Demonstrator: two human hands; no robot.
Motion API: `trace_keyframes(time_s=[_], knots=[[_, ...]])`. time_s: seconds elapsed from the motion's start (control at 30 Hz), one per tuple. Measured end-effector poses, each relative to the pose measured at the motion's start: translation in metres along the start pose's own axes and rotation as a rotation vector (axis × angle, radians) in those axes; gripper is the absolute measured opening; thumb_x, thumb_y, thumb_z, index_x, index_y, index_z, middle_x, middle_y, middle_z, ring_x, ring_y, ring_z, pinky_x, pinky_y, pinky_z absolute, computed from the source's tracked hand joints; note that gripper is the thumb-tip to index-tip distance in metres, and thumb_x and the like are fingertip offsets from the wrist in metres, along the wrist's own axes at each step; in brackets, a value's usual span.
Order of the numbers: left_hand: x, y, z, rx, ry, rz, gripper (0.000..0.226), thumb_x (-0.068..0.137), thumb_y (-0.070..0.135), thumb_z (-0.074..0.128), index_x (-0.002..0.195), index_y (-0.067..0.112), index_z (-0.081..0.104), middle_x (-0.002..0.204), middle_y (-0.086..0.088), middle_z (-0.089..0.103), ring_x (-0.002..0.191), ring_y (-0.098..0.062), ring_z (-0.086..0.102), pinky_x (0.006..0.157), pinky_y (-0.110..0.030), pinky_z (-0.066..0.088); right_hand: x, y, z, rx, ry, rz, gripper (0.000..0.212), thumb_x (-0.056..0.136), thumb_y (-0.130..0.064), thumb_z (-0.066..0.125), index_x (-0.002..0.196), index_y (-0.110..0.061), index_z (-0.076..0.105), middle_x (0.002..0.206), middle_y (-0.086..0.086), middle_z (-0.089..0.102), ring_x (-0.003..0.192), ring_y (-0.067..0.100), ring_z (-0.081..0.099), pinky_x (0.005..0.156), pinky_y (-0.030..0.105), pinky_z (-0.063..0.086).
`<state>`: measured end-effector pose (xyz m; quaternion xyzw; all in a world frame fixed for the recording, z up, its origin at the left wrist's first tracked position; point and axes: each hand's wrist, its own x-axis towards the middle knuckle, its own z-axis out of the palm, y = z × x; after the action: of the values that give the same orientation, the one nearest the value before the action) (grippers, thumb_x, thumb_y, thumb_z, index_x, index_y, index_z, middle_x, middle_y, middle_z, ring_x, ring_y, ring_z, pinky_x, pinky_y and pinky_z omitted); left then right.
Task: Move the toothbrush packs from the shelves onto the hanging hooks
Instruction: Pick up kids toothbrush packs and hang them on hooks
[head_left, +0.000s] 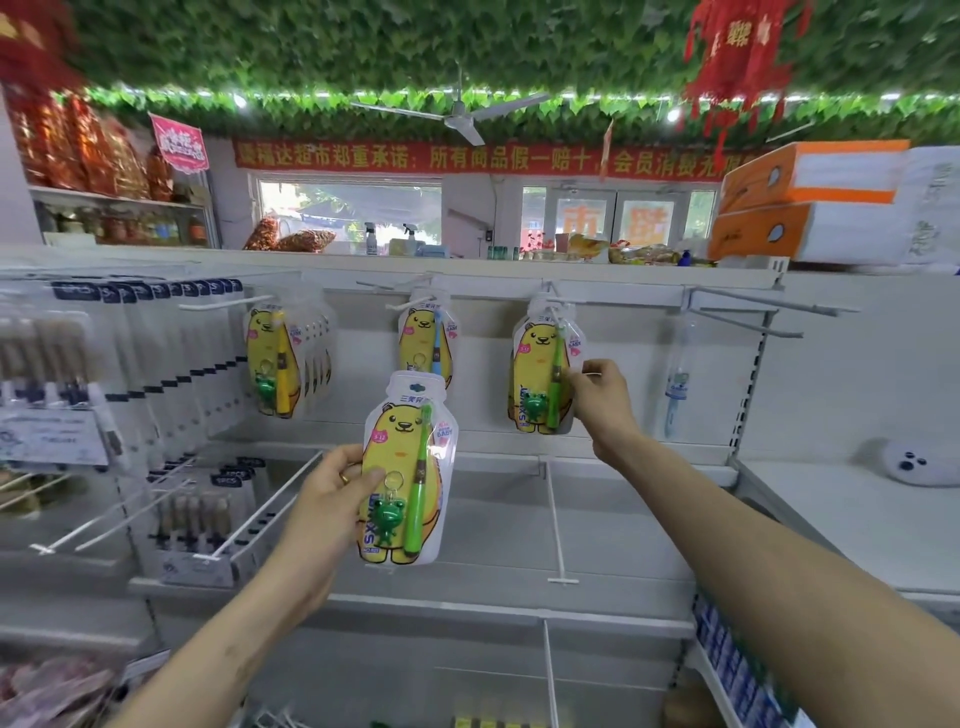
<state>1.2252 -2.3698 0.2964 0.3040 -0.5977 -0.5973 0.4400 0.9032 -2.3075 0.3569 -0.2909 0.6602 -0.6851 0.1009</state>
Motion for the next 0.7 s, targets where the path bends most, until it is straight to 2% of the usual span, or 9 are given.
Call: trace_keyframes(time_s=[0.1,0.17,0.27,0.33,0.4,0.5,0.6,0.7], knots=[[-0.007,0.001,0.005,-0.015,-0.009,0.005,0.017,0.105,0.009,0.057,0.120,0.013,0.064,0.099,-0.004,0.077,0.081,-0.016,0.076,0.057,-0.029,0.057,-0.005,0.014,-0.013,-0.028,-0.019,0.007,0.013,0.103,-0.023,0.062,0.112,-0.016,0.055,0.114,0.014,0.066,0.100,0.026,0.069,0.090,0.047,0.061],[-0.012,0.002,0.010,-0.026,-0.026,0.008,0.018,0.105,0.009,0.057,0.122,0.011,0.064,0.103,-0.008,0.076,0.084,-0.019,0.076,0.059,-0.031,0.058,-0.018,0.022,-0.026,-0.070,-0.012,0.002,0.009,0.106,-0.022,0.058,0.111,-0.015,0.055,0.114,0.017,0.068,0.095,0.025,0.071,0.093,0.046,0.061],[-0.023,0.007,0.022,-0.045,-0.070,0.029,0.018,0.106,0.010,0.056,0.123,0.012,0.063,0.109,-0.011,0.076,0.091,-0.024,0.077,0.065,-0.036,0.059,-0.053,0.022,-0.044,-0.098,-0.008,-0.008,0.011,0.107,-0.017,0.055,0.115,-0.010,0.057,0.113,0.016,0.068,0.099,0.028,0.072,0.096,0.046,0.060],[-0.030,0.012,0.033,-0.072,-0.102,0.046,0.017,0.106,0.011,0.056,0.122,0.013,0.063,0.107,-0.009,0.077,0.094,-0.025,0.077,0.066,-0.037,0.060,-0.083,0.012,-0.050,-0.050,-0.077,-0.029,0.013,0.107,-0.017,0.056,0.114,-0.008,0.062,0.109,0.018,0.071,0.098,0.032,0.073,0.094,0.045,0.062],[-0.035,0.017,0.047,-0.105,-0.137,0.065,0.016,0.106,0.011,0.056,0.121,0.013,0.063,0.107,-0.009,0.077,0.092,-0.025,0.077,0.065,-0.036,0.060,-0.116,-0.005,-0.054,0.036,-0.215,-0.047,0.019,0.108,-0.020,0.056,0.114,-0.005,0.066,0.106,0.021,0.072,0.098,0.035,0.074,0.091,0.045,0.063],[-0.043,0.027,0.071,-0.135,-0.184,0.096,0.015,0.106,0.015,0.057,0.120,0.015,0.063,0.108,-0.009,0.077,0.097,-0.026,0.077,0.072,-0.043,0.062,-0.157,-0.032,-0.057,0.113,-0.387,-0.141,0.024,0.109,-0.023,0.056,0.116,-0.004,0.069,0.105,0.019,0.074,0.092,0.029,0.073,0.084,0.045,0.064],[-0.051,0.038,0.089,-0.158,-0.222,0.132,0.014,0.107,0.018,0.058,0.120,0.014,0.063,0.110,-0.012,0.077,0.100,-0.030,0.077,0.080,-0.050,0.064,-0.174,-0.048,-0.061,0.084,-0.314,-0.287,0.015,0.106,-0.017,0.061,0.109,-0.005,0.070,0.094,0.007,0.076,0.085,0.022,0.073,0.072,0.036,0.062],[-0.054,0.046,0.097,-0.152,-0.247,0.153,0.014,0.107,0.023,0.057,0.114,0.013,0.066,0.110,-0.019,0.076,0.100,-0.037,0.076,0.081,-0.053,0.061,-0.177,-0.057,-0.071,0.076,-0.268,-0.310,0.015,0.106,-0.015,0.061,0.108,-0.003,0.069,0.092,0.007,0.076,0.083,0.021,0.073,0.069,0.033,0.061]])
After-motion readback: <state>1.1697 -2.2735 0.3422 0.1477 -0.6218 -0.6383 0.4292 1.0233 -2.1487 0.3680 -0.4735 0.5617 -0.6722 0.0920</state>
